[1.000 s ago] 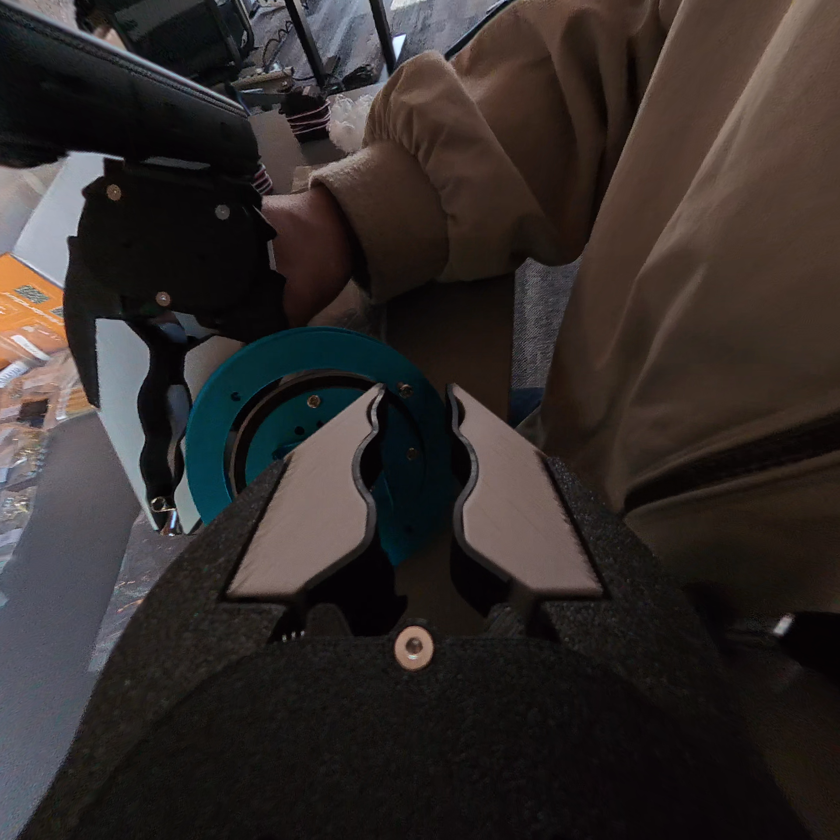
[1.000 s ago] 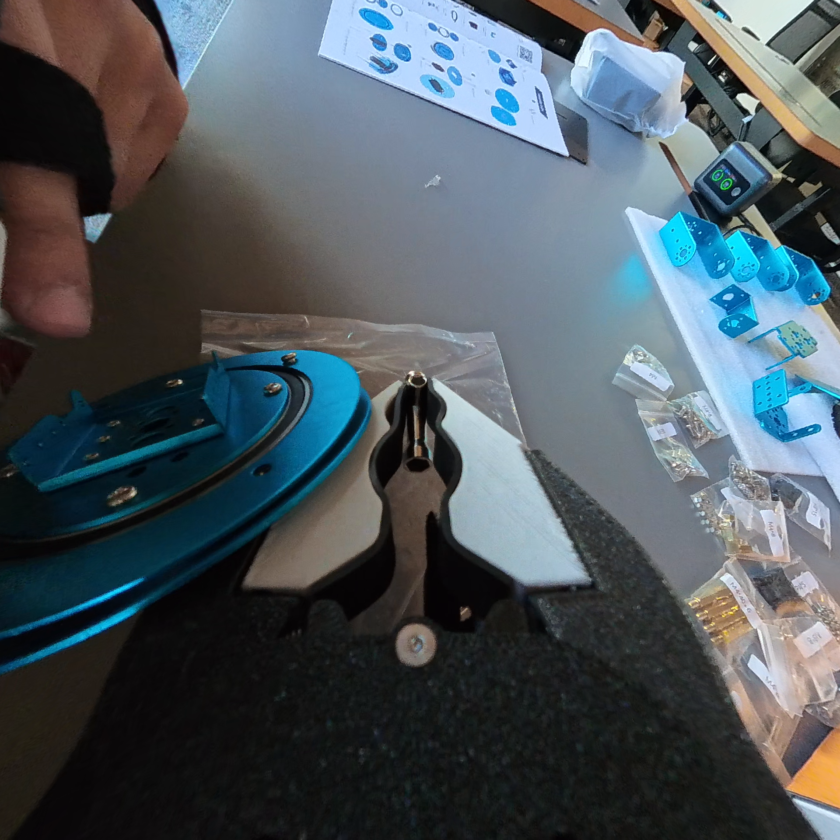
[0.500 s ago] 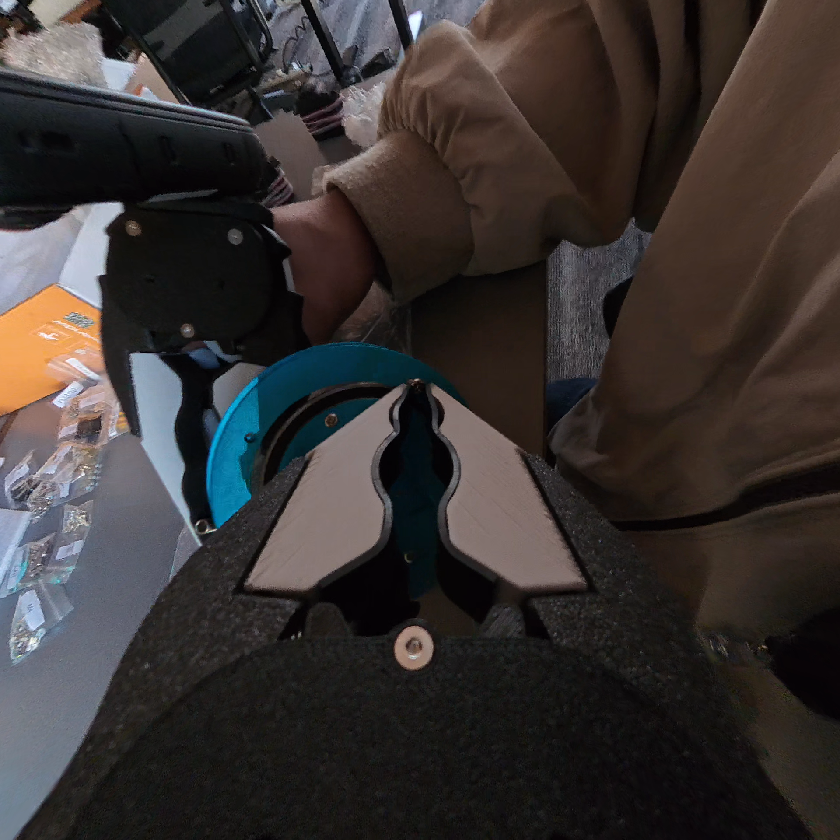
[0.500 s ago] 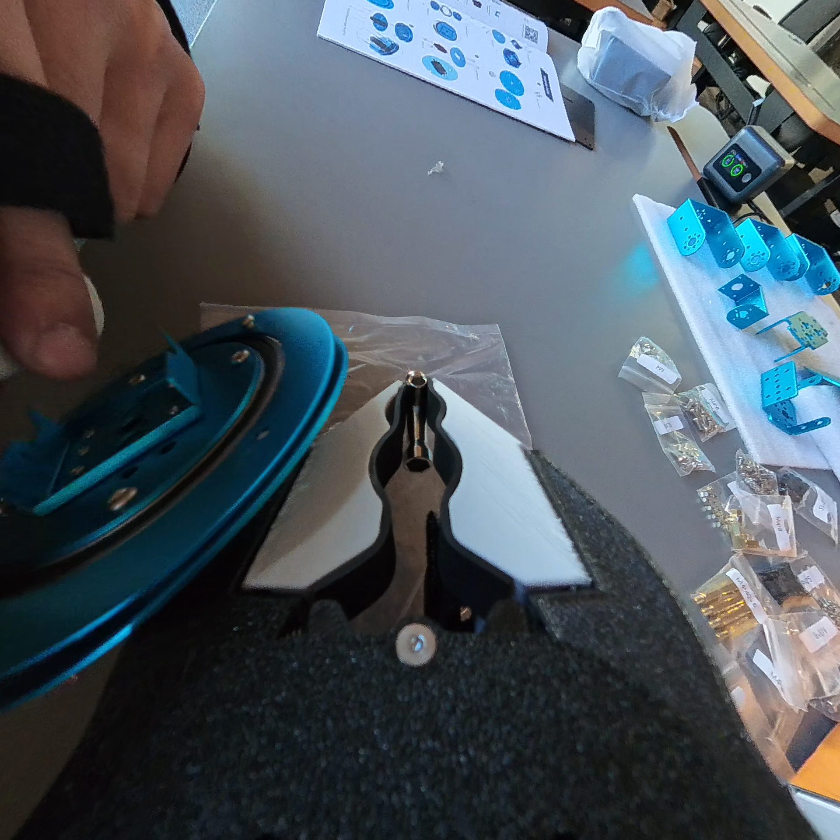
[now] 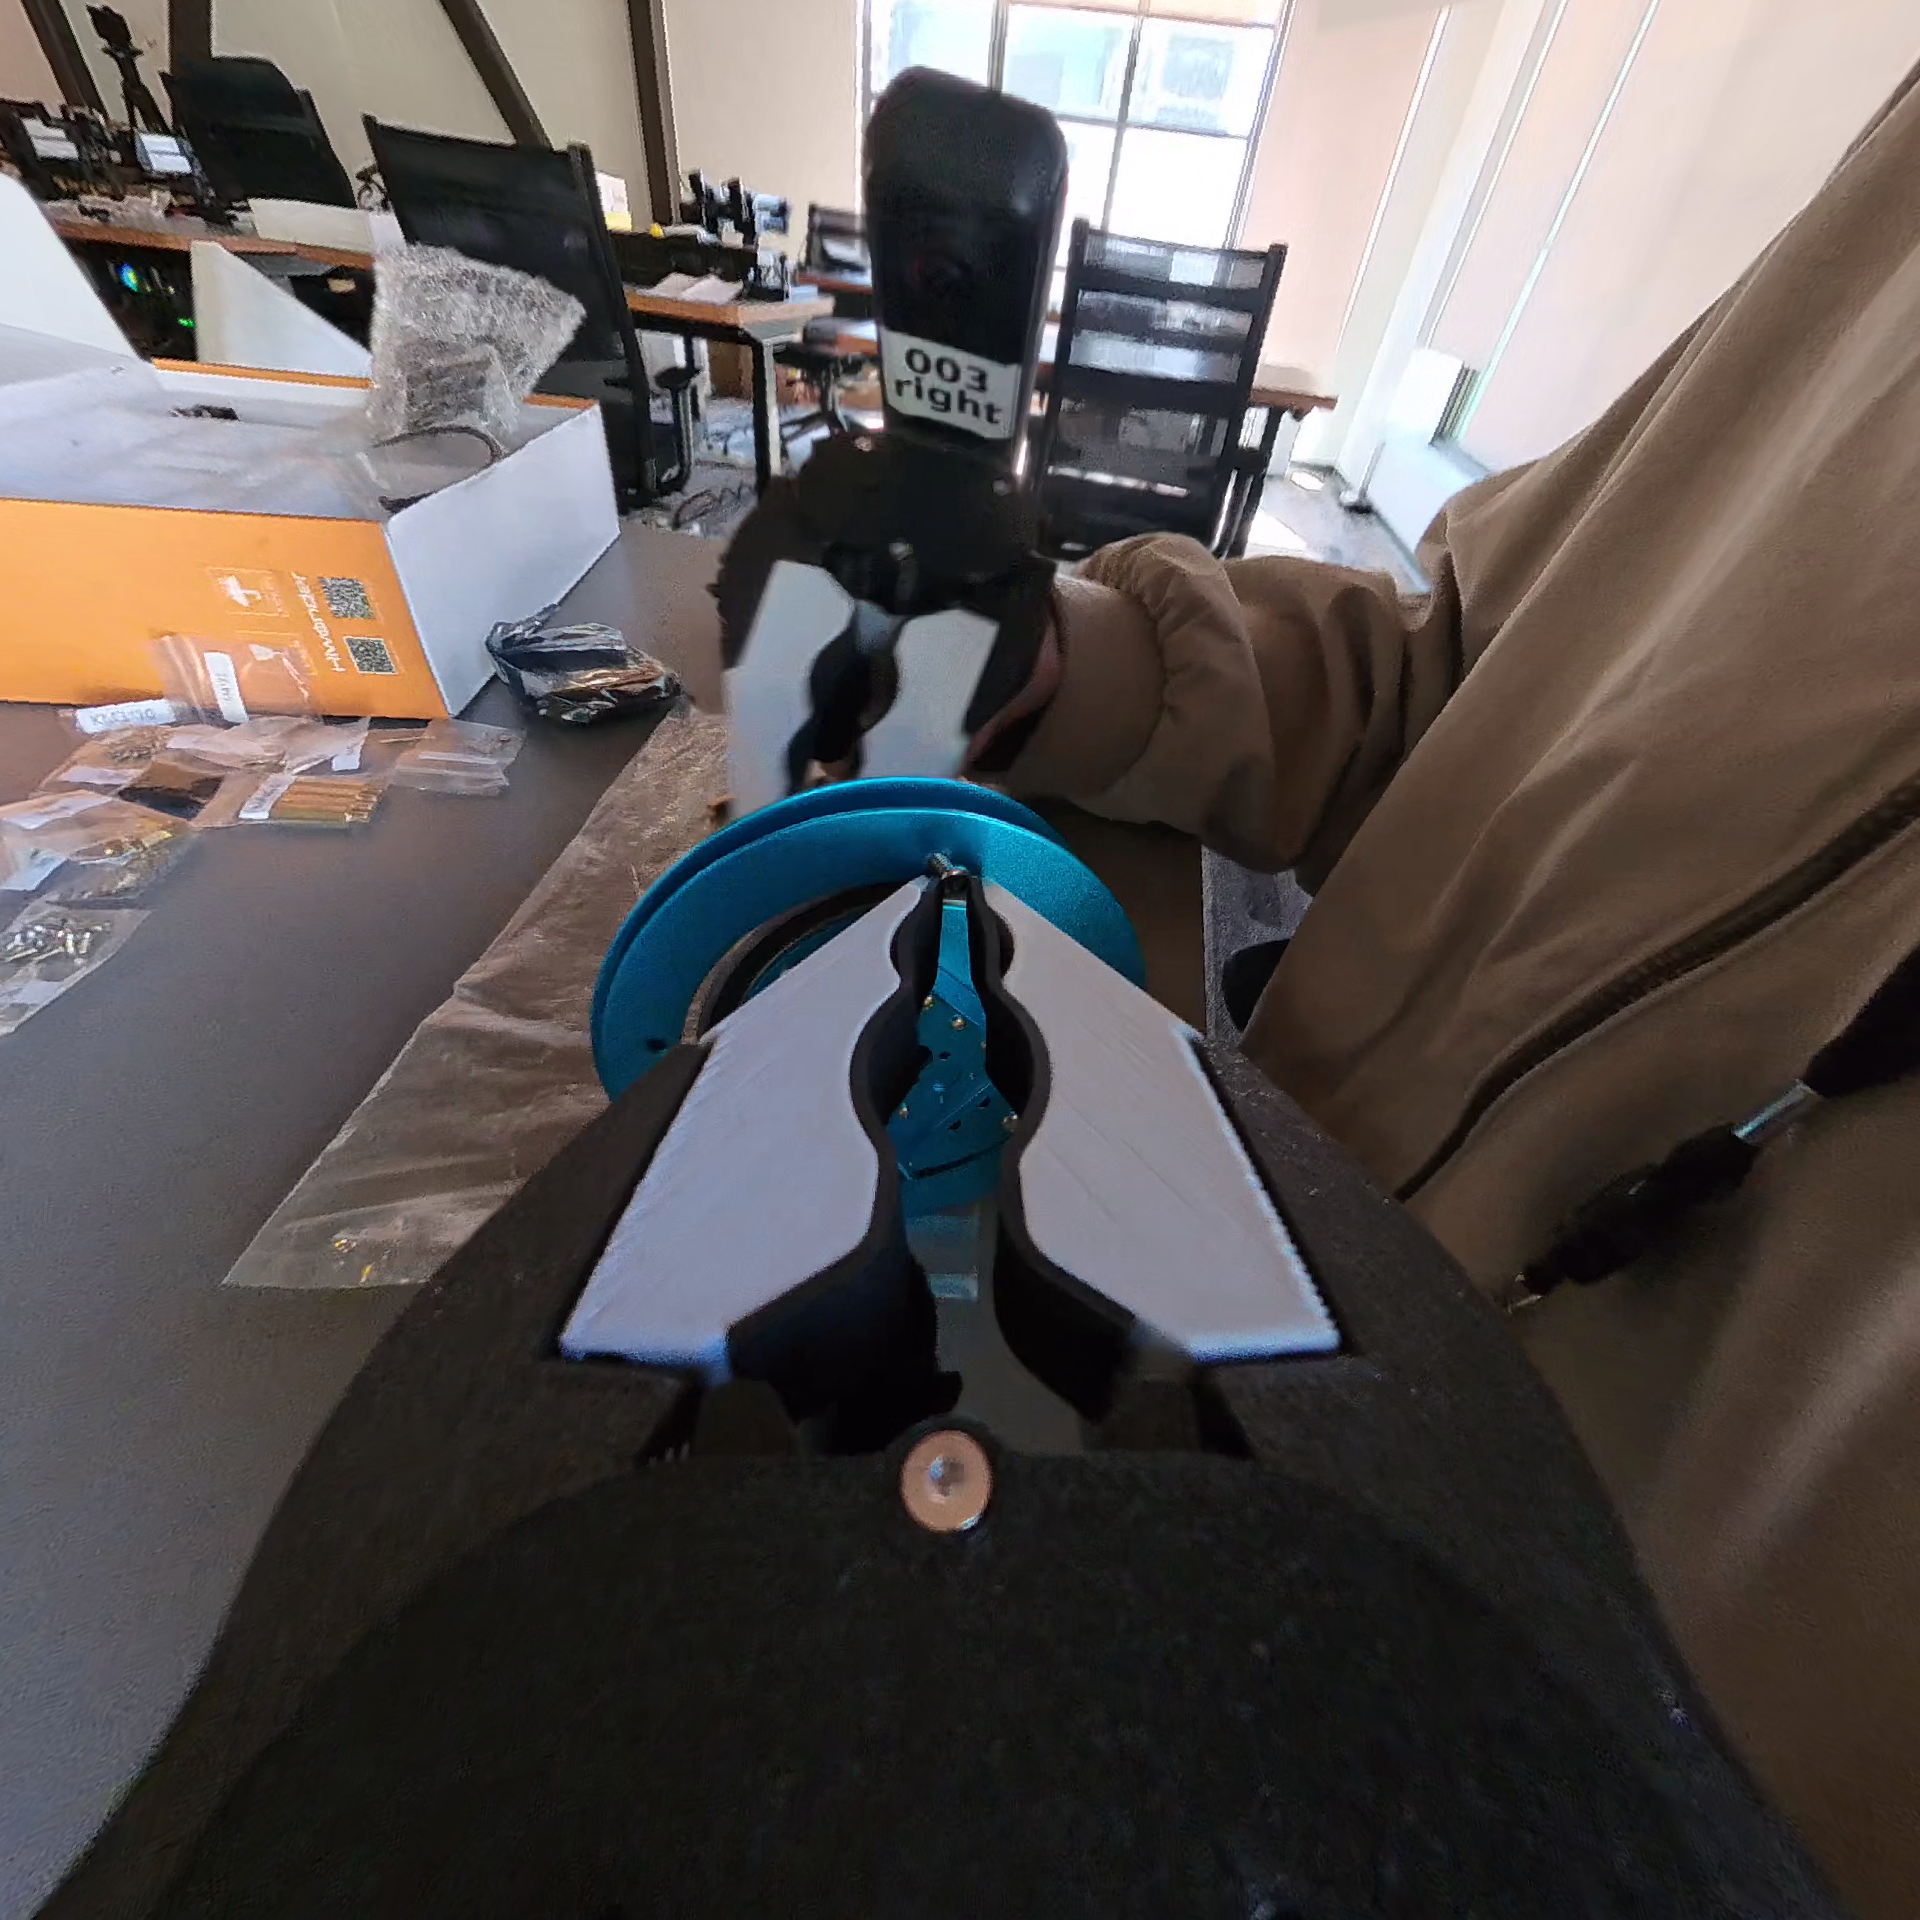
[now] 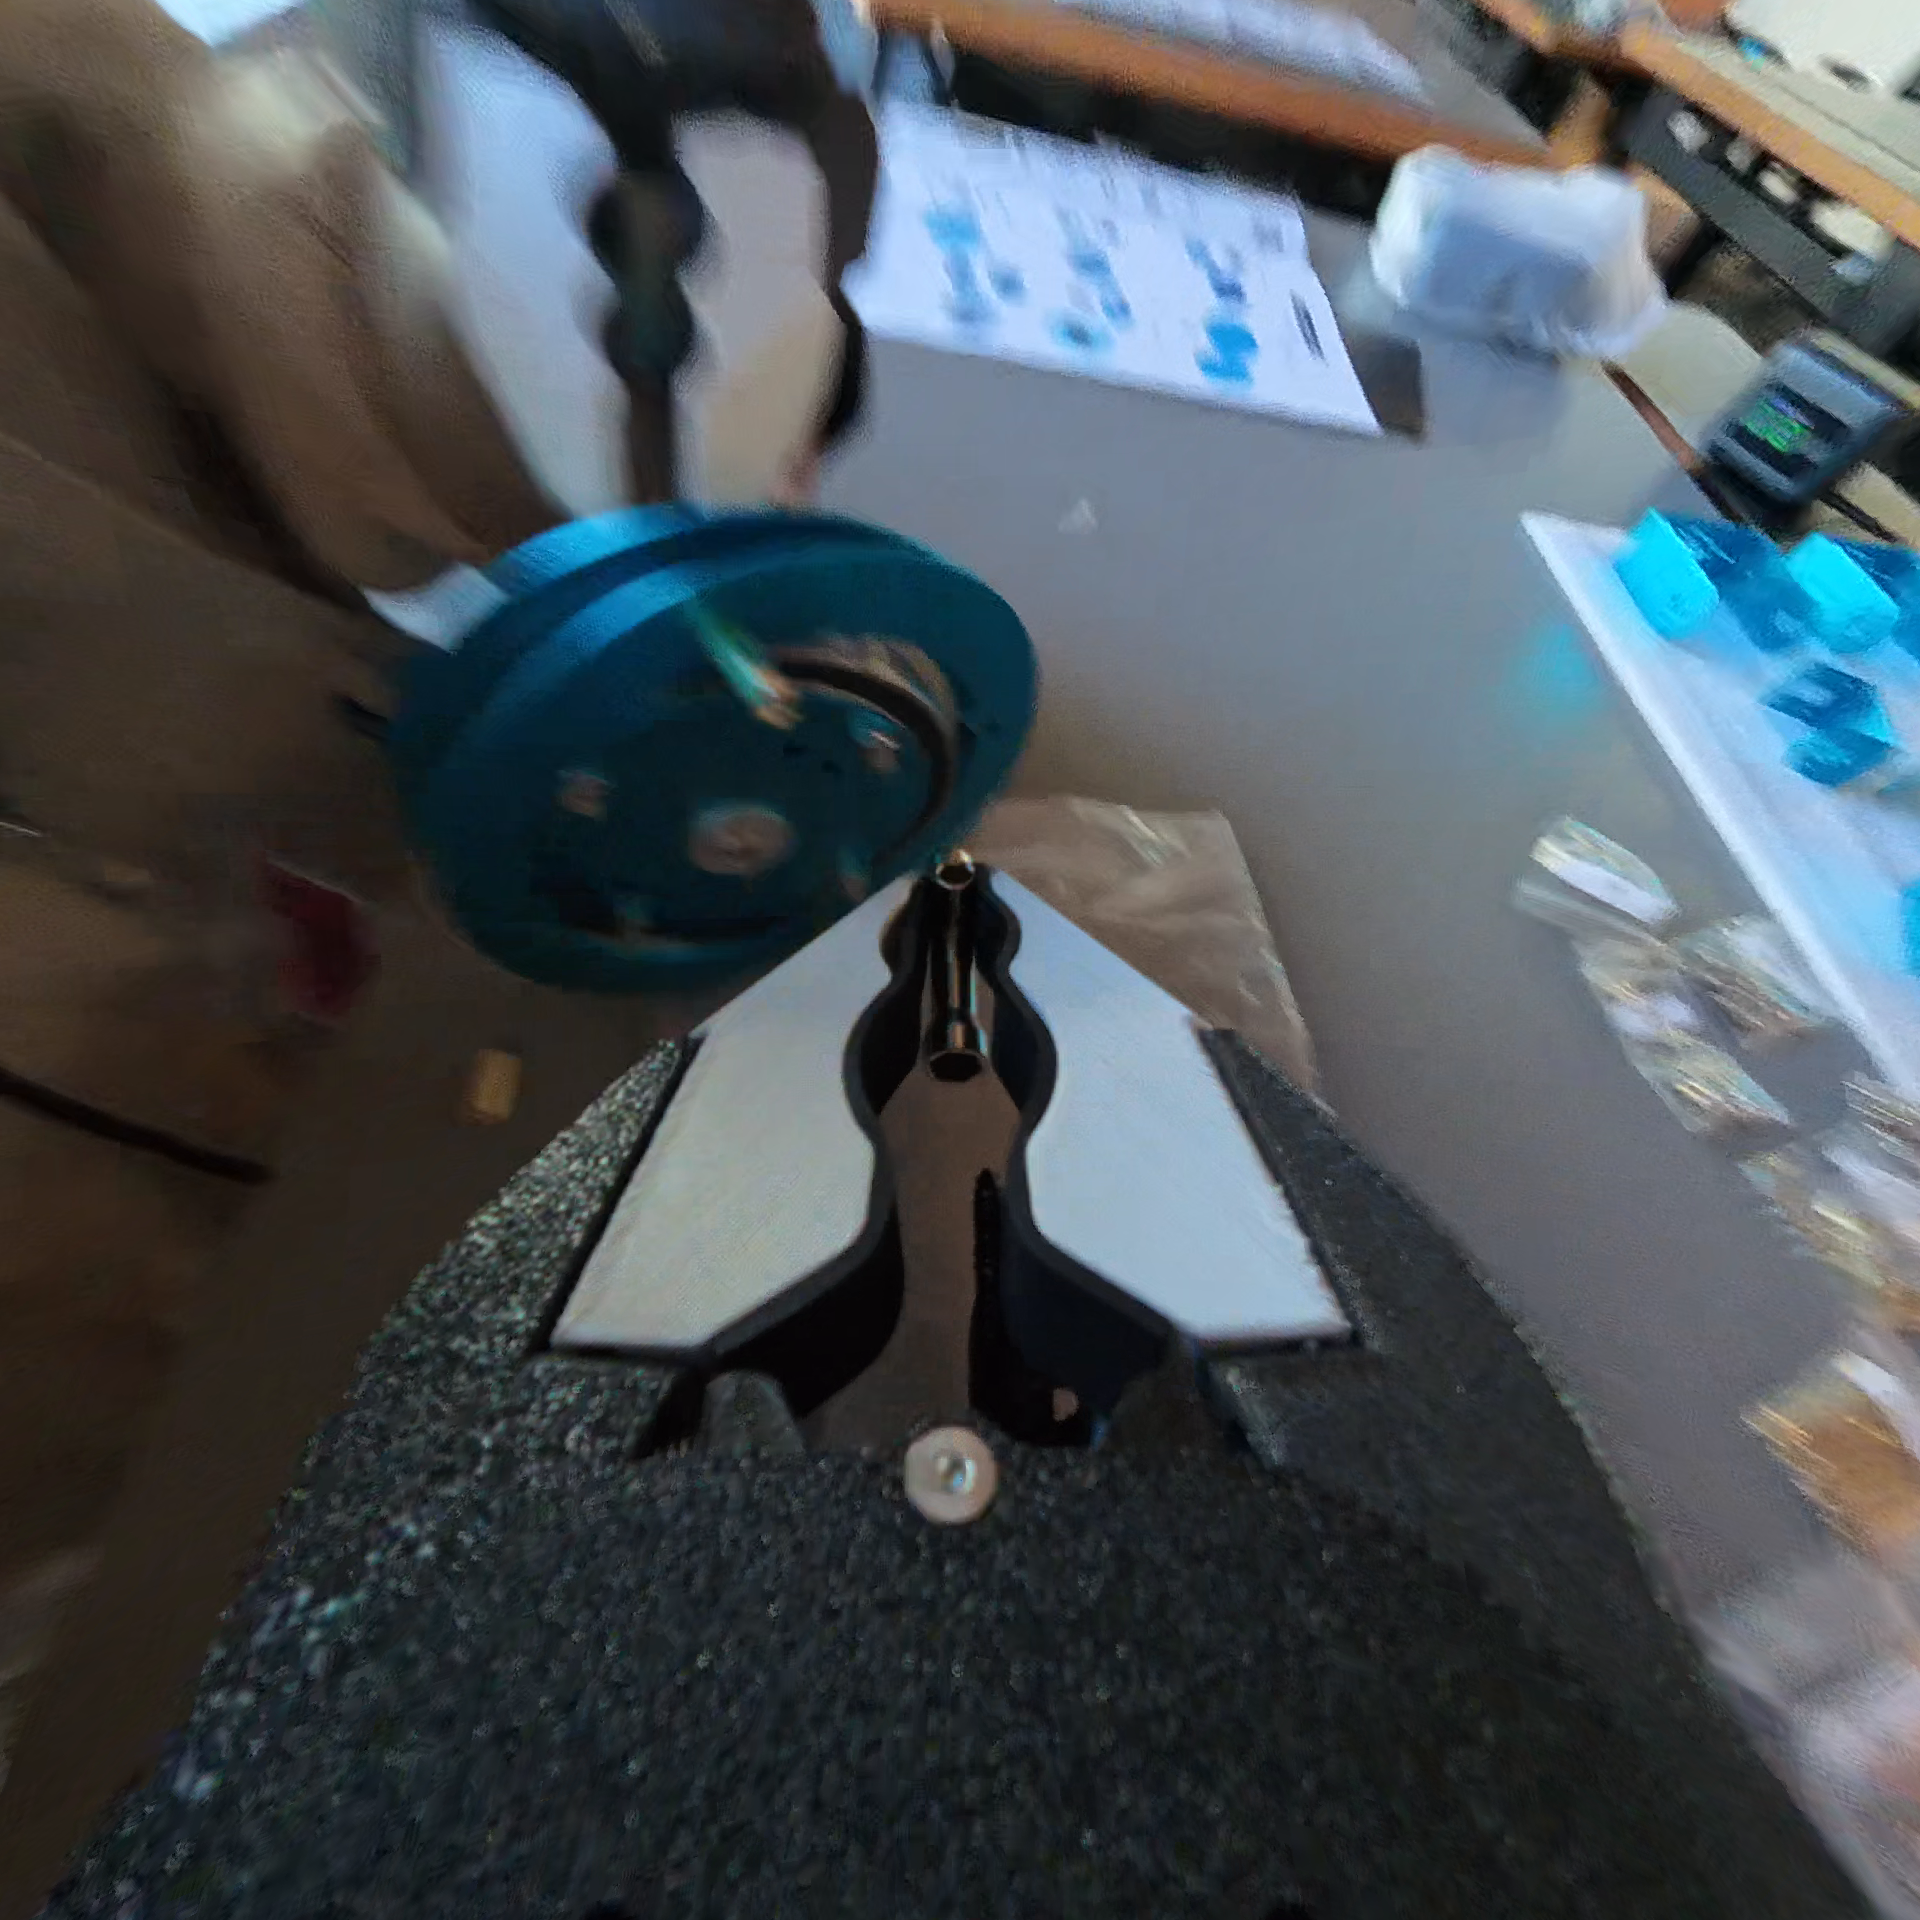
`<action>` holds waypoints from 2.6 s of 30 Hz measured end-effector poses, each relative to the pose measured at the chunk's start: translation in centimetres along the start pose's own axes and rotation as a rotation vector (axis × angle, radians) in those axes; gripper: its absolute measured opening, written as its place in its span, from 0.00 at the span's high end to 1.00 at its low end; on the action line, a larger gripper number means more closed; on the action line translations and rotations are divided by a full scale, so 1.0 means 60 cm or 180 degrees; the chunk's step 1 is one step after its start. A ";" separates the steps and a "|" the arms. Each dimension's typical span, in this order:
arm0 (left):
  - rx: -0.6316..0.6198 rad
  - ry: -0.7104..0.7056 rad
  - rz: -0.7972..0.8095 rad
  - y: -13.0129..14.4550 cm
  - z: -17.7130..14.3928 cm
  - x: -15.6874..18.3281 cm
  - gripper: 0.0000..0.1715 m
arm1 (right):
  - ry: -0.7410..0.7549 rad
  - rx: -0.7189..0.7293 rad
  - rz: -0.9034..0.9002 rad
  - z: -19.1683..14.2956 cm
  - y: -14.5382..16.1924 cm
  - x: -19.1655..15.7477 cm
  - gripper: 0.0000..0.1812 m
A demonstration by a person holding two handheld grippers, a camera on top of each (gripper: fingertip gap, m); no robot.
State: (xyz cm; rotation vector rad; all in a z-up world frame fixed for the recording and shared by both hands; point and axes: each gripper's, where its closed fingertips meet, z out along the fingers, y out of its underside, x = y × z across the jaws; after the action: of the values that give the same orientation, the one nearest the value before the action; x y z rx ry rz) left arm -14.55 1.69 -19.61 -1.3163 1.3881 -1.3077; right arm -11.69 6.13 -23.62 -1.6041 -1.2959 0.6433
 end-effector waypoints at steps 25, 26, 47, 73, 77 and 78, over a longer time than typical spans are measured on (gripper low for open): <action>0.0143 0.0553 -0.0276 0.002 -0.031 -0.005 0.98 | -0.1070 0.0797 0.0650 -0.008 -0.074 -0.042 0.97; 0.0141 0.0568 -0.0294 0.002 -0.031 -0.006 0.98 | -0.1076 0.0777 0.0630 -0.008 -0.074 -0.041 0.96; 0.0254 0.0202 -0.0481 -0.007 -0.024 -0.029 0.97 | -0.0674 0.0455 0.0035 -0.007 -0.071 -0.020 0.97; 0.0031 0.0467 -0.0290 -0.005 -0.028 -0.023 0.98 | -0.0641 0.0305 -0.0184 -0.009 -0.073 -0.031 0.96; 0.0040 0.0616 -0.0381 -0.005 -0.030 -0.024 0.98 | -0.0671 0.0251 -0.0165 -0.008 -0.073 -0.032 0.96; 0.0034 0.0646 -0.0385 -0.005 -0.030 -0.022 0.98 | -0.0659 0.0261 -0.0219 -0.008 -0.074 -0.034 0.96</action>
State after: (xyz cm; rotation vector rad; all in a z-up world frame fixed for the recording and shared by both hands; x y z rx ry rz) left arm -16.10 3.30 -19.20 -1.3062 1.4536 -1.5639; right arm -13.84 4.05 -19.75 -1.4492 -1.4494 0.8260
